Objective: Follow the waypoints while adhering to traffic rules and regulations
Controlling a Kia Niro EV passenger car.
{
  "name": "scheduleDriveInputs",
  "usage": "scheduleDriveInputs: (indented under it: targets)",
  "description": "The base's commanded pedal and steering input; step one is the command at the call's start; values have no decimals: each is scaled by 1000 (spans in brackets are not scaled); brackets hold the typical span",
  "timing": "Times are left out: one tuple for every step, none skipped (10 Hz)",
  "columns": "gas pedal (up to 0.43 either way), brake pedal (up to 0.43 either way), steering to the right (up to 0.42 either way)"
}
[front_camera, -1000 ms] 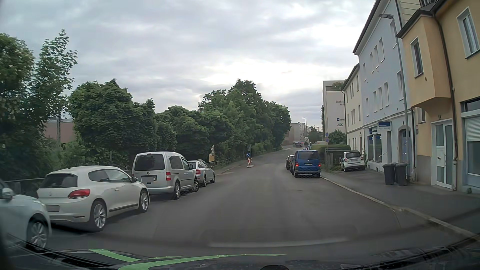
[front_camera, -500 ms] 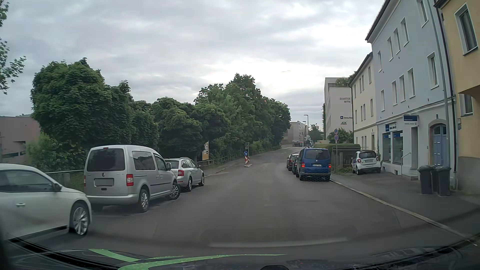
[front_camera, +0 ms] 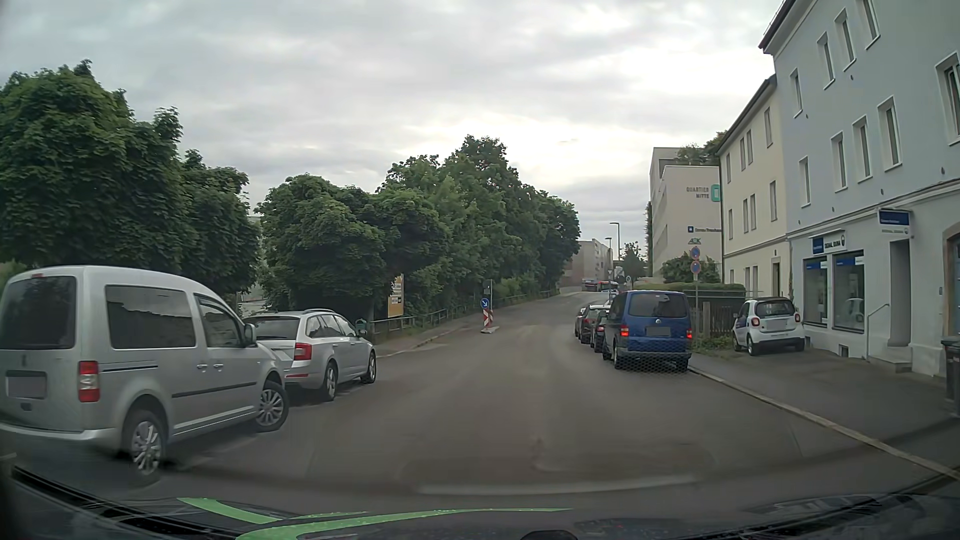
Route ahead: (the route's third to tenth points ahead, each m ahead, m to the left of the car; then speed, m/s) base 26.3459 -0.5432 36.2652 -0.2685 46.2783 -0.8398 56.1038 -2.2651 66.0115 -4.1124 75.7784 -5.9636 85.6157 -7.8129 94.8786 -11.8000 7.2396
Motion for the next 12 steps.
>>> scheduleDriveInputs:
  targets:
    - [0,0,13]
    - [0,0,13]
    - [0,0,13]
    - [0,0,13]
    - [0,0,13]
    - [0,0,13]
    - [0,0,13]
    - [0,0,12]
    - [0,0,12]
    - [0,0,12]
    - [0,0,12]
    - [0,0,12]
